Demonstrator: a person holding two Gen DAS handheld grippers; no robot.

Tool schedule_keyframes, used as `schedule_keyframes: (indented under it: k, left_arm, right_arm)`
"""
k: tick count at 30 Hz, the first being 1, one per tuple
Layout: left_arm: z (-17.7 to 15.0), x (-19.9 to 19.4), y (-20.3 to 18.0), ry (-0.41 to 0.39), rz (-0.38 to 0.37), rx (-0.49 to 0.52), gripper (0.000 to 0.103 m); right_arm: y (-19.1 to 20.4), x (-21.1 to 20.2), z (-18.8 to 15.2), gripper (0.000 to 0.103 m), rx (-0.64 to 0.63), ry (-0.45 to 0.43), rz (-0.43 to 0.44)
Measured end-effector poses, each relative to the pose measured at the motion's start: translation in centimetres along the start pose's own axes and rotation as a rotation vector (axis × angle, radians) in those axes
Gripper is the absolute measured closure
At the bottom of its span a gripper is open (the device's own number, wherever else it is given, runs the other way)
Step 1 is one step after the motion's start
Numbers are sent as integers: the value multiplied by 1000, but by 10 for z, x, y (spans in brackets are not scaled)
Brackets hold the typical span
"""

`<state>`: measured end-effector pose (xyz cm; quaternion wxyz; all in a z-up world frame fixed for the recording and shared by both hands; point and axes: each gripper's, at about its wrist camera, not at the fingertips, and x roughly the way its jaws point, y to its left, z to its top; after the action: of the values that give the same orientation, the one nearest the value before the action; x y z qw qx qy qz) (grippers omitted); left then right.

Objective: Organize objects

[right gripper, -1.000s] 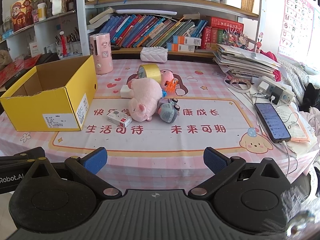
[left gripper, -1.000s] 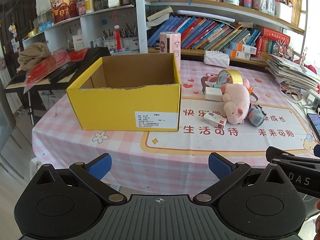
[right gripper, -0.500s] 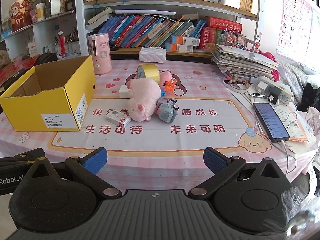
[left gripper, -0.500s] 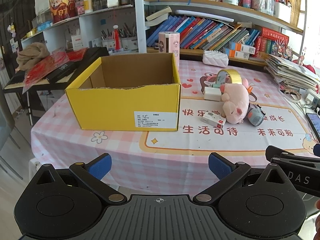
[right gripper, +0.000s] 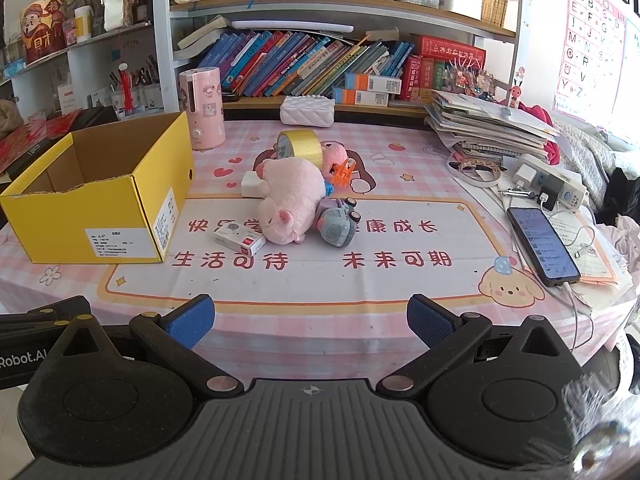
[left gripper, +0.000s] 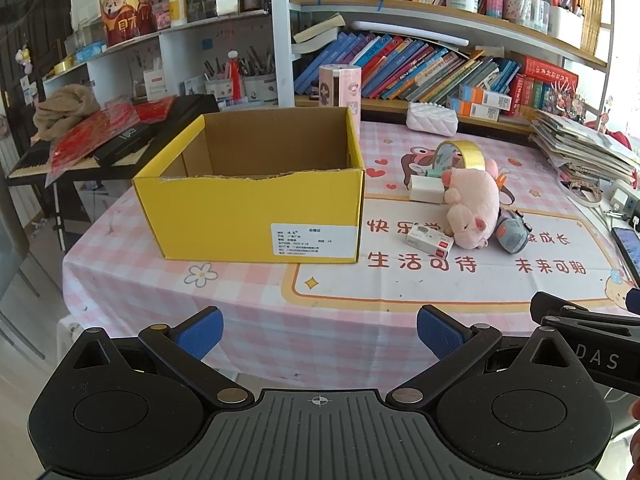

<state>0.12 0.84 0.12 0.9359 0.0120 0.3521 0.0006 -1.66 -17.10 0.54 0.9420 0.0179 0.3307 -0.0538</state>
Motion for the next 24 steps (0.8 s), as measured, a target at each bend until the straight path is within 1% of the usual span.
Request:
schedule_keyframes:
  k: [14,24]
  left_arm:
    - [0,-1,4,-14,-15,-6,0]
    - [2,2,3,-14,-19,-9,0]
  right_arm:
    - [1,-1,-1,0,-1,-2,0]
    - [3,-4,5,0,-9,-15,-10]
